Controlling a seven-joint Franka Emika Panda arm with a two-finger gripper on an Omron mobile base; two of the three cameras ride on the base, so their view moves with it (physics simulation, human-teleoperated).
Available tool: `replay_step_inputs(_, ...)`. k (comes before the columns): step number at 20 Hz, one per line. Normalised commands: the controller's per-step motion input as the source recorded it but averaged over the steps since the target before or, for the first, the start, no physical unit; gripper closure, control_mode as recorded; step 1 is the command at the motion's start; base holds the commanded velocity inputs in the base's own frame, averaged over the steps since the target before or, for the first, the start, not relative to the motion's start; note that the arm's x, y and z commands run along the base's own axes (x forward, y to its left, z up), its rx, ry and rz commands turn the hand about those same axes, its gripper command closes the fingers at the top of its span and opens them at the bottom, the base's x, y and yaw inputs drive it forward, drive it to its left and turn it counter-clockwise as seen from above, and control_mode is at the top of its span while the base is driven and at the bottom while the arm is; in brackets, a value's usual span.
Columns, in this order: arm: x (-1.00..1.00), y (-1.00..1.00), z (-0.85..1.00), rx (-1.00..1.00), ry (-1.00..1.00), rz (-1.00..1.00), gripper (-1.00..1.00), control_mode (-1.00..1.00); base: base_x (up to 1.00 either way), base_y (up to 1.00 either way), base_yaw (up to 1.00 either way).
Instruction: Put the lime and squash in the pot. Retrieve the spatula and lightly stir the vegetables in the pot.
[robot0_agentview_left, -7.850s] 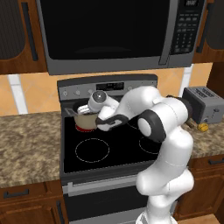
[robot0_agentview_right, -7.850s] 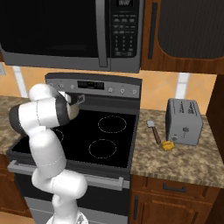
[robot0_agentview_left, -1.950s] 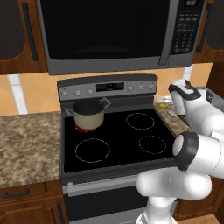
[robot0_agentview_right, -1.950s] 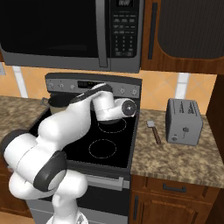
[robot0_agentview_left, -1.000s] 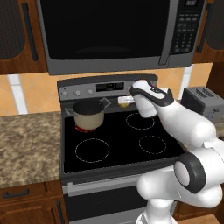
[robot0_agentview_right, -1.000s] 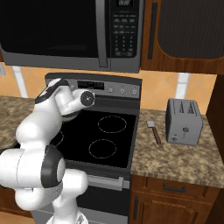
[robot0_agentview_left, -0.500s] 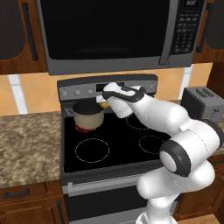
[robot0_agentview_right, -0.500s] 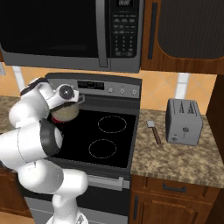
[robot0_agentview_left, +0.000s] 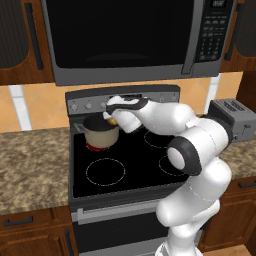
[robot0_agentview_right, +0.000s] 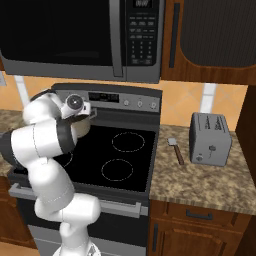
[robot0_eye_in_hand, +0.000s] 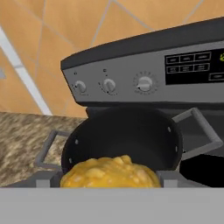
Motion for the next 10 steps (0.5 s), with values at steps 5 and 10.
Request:
replay_step_inputs(5, 0.46, 0.20, -0.36, -0.01, 0.00, -0.02, 1.00, -1.00, 0.00, 0.00, 0.00)
replay_step_inputs(10, 0.35, 0.19, -0.35, -0.01, 0.00, 0.00, 1.00, -1.00, 0.00, 0.00, 0.00)
